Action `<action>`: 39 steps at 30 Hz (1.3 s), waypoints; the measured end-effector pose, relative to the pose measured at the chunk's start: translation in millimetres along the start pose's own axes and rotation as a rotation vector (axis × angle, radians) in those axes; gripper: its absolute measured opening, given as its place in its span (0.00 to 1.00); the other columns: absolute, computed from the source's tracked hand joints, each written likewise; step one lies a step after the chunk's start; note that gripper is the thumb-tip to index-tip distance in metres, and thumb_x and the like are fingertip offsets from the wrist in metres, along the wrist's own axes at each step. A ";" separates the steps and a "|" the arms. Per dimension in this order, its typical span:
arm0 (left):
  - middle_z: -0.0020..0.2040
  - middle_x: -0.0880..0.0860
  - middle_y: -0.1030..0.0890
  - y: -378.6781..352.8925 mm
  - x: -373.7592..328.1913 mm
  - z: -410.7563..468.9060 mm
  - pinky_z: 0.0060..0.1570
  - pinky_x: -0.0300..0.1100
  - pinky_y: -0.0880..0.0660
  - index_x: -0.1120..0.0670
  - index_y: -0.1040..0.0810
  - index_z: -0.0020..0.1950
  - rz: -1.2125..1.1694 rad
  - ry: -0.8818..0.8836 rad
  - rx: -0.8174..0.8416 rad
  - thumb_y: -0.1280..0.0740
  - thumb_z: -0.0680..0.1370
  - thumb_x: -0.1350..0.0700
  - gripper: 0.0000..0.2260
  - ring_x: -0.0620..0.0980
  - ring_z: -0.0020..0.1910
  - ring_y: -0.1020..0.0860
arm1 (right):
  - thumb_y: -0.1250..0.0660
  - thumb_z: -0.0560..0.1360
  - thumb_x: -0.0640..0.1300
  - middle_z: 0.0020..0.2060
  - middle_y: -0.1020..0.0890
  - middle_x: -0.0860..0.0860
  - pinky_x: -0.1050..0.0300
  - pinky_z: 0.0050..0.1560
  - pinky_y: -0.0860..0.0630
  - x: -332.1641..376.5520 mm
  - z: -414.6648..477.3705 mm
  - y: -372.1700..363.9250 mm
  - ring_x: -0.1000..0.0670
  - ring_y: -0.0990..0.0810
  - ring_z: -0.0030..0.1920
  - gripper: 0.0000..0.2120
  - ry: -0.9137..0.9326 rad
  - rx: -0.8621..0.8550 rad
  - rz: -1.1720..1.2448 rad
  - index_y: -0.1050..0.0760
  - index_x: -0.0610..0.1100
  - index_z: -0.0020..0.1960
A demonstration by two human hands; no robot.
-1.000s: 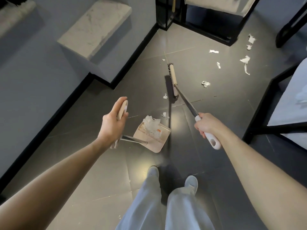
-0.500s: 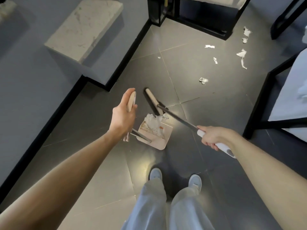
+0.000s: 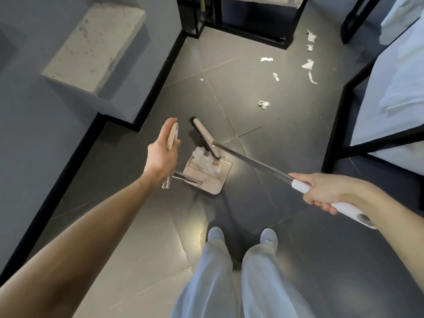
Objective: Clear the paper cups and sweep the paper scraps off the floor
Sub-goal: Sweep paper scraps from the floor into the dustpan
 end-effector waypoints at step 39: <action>0.51 0.50 0.25 -4.9 -70.0 144.8 0.34 0.36 0.26 0.40 0.34 0.69 0.007 -0.126 -0.112 0.40 0.82 0.57 0.18 0.46 0.37 0.25 | 0.41 0.74 0.32 0.28 0.29 0.46 0.61 0.24 0.32 65.6 52.9 142.4 0.52 0.34 0.24 0.35 0.132 -0.121 0.366 0.42 0.56 0.76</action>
Point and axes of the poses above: each hand's wrist, its own z-axis towards the middle knuckle, its own y-axis out of the back of the hand, x = y × z, the point moved 2 cm from there along z, towards the middle knuckle
